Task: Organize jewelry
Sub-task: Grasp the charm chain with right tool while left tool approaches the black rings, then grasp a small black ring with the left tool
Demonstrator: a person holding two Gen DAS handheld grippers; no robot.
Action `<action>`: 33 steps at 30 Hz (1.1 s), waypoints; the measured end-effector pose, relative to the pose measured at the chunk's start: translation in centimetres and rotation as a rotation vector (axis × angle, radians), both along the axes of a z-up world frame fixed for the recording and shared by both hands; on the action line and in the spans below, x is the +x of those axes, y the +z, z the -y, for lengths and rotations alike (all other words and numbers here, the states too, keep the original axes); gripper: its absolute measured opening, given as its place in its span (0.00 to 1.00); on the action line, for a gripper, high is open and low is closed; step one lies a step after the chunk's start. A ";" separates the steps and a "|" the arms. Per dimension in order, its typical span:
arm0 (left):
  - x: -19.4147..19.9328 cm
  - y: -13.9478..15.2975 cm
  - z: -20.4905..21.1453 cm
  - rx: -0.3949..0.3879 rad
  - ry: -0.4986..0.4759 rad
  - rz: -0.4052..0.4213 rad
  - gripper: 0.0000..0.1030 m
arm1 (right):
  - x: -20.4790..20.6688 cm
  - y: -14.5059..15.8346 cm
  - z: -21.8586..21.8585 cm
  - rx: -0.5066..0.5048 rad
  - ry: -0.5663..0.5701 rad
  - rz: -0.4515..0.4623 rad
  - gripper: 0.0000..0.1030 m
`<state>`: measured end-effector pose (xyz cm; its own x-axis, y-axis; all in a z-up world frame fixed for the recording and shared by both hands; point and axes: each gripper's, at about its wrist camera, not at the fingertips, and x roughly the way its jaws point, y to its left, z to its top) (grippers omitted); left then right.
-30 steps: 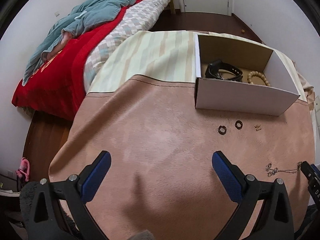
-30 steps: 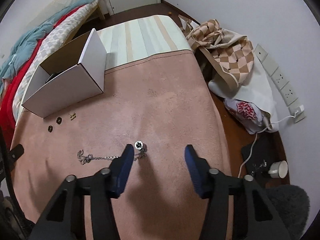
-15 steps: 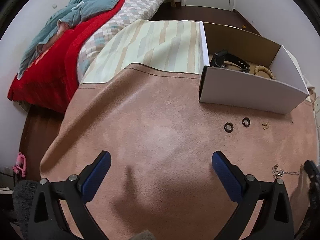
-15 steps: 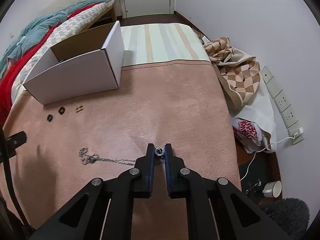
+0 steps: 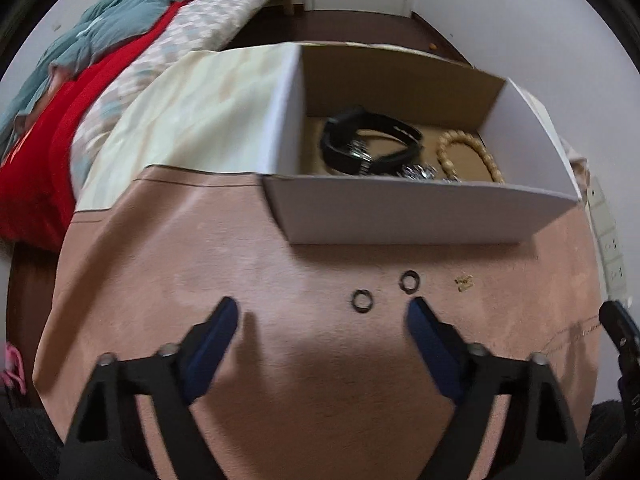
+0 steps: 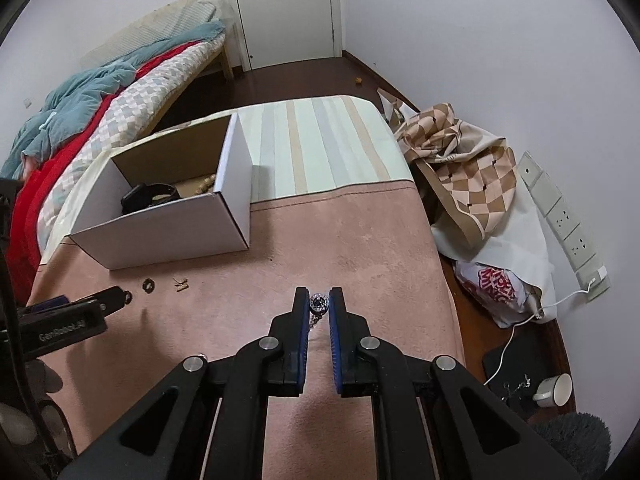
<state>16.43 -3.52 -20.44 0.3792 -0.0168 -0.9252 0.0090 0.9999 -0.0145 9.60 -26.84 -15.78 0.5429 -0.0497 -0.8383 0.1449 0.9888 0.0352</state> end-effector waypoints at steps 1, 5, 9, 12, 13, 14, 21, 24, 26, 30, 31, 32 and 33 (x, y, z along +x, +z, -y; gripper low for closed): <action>0.0 -0.3 0.3 0.002 -0.009 -0.007 0.58 | 0.0 -0.1 0.1 -0.002 -0.004 -0.002 0.09; 0.0 -0.6 1.2 0.007 -0.028 -0.001 0.34 | 0.2 -0.4 0.7 -0.007 -0.018 -0.008 0.09; -0.2 -0.7 1.6 0.013 -0.046 0.014 0.13 | 0.2 -0.3 0.9 -0.015 -0.022 -0.005 0.09; -0.3 -0.5 1.6 0.014 -0.051 0.021 0.09 | 0.2 -0.3 0.9 -0.016 -0.022 -0.004 0.10; -0.4 -0.5 1.6 0.017 -0.053 0.026 0.09 | 0.2 -0.3 0.9 -0.016 -0.020 -0.001 0.10; -0.4 -0.5 1.6 0.020 -0.054 0.028 0.09 | 0.2 -0.2 0.8 -0.016 -0.017 0.002 0.10; -1.4 0.8 1.6 0.026 -0.072 0.064 0.09 | 0.0 1.5 0.1 0.005 0.006 0.030 0.10; -2.0 2.4 1.6 0.013 -0.084 0.094 0.08 | -0.1 3.1 -0.3 0.024 0.026 0.059 0.10; -2.6 4.0 1.5 0.007 -0.095 0.124 0.08 | 0.0 4.6 -0.6 0.037 0.047 0.080 0.10; -3.1 7.3 1.3 -0.031 -0.110 0.169 0.08 | 0.5 7.7 -1.3 0.053 0.086 0.127 0.10; -3.0 8.3 1.2 -0.047 -0.114 0.178 0.08 | 0.7 8.7 -1.4 0.062 0.096 0.143 0.10; -2.9 9.0 1.1 -0.058 -0.116 0.184 0.08 | 1.0 9.9 -1.5 0.075 0.104 0.159 0.10; -2.6 9.9 0.9 -0.072 -0.116 0.194 0.08 | 1.3 10.7 -1.6 0.084 0.109 0.170 0.10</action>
<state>13.85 -4.38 -10.52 0.5412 -0.1338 -0.8302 0.1337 0.9884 -0.0721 10.88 -25.28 -5.03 0.6753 0.0836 -0.7328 0.0217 0.9909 0.1331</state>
